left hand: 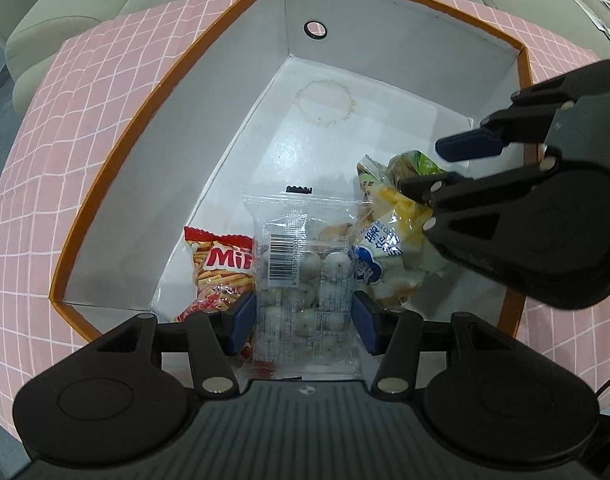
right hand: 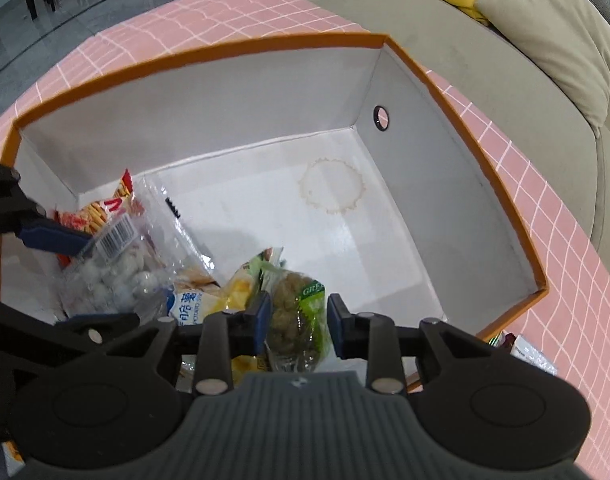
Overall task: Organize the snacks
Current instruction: 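Carry both bags over the box and open both tools to release them, then withdraw both tools from the box toward the yellow packet, then grasp the white spicy-strip packet with the left tool while the right tool grasps the yellow packet, then carry both packets over the shoebox and open both tools to drop them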
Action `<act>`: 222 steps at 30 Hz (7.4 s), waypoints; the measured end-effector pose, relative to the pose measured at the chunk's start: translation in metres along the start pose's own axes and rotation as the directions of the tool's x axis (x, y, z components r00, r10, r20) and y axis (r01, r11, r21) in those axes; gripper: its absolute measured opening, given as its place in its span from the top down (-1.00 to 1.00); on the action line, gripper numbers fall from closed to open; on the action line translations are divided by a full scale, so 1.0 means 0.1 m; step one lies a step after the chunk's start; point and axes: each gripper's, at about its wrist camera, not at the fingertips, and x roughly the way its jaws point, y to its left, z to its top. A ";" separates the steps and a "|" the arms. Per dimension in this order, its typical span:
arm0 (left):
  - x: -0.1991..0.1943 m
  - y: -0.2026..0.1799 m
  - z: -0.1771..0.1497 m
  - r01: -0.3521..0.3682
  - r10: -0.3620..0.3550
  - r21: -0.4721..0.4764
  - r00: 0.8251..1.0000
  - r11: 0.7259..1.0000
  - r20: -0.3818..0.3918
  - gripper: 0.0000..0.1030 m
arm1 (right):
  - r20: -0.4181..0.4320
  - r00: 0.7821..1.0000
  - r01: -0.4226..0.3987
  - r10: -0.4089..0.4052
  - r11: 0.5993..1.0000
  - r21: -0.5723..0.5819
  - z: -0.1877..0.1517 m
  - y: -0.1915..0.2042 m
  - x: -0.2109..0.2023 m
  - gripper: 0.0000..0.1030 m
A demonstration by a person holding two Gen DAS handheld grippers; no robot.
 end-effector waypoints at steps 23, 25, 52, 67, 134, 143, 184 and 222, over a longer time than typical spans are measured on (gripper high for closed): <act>-1.04 -0.23 -0.33 -0.004 0.017 -0.046 0.959 0.999 0.284 -0.46 | 0.255 0.967 -0.054 -0.006 0.973 0.226 -0.46 -0.21 -1.22 -0.51; -1.12 -0.29 -0.40 -0.004 0.021 -0.051 0.948 0.999 0.319 -0.46 | 0.278 0.960 -0.055 -0.018 0.966 0.253 -0.59 -0.22 -1.34 -0.51; -0.69 -1.23 -0.96 0.163 -0.156 0.017 0.901 0.987 0.405 -0.46 | 0.238 0.936 0.072 -0.261 0.800 0.596 -2.72 -0.55 -1.11 -0.59; -0.20 -1.52 -0.65 0.186 -0.194 0.055 0.926 0.981 0.323 -0.44 | 0.160 0.950 0.164 -0.269 0.864 0.476 -2.52 -0.89 -0.47 -0.59; 0.56 -1.94 0.71 0.246 -0.234 -0.001 0.924 0.969 0.301 0.82 | 0.157 0.943 0.150 -0.293 0.796 0.586 -2.26 -1.59 -0.36 0.03; 0.54 -1.81 0.60 0.247 -0.243 0.019 0.932 0.969 0.270 0.74 | 0.177 0.943 0.129 -0.280 0.803 0.582 -2.32 -1.59 -0.37 0.03; 0.11 -1.85 0.31 0.284 -0.269 -0.003 0.912 0.959 0.310 -0.02 | 0.214 0.944 0.071 -0.253 0.784 0.616 -2.42 -1.40 -0.64 0.03; -1.33 -0.22 -0.19 0.103 -0.074 -0.037 0.882 0.994 0.465 -0.02 | 0.501 0.865 -0.092 -0.030 0.972 0.217 -0.95 -0.12 -1.74 0.03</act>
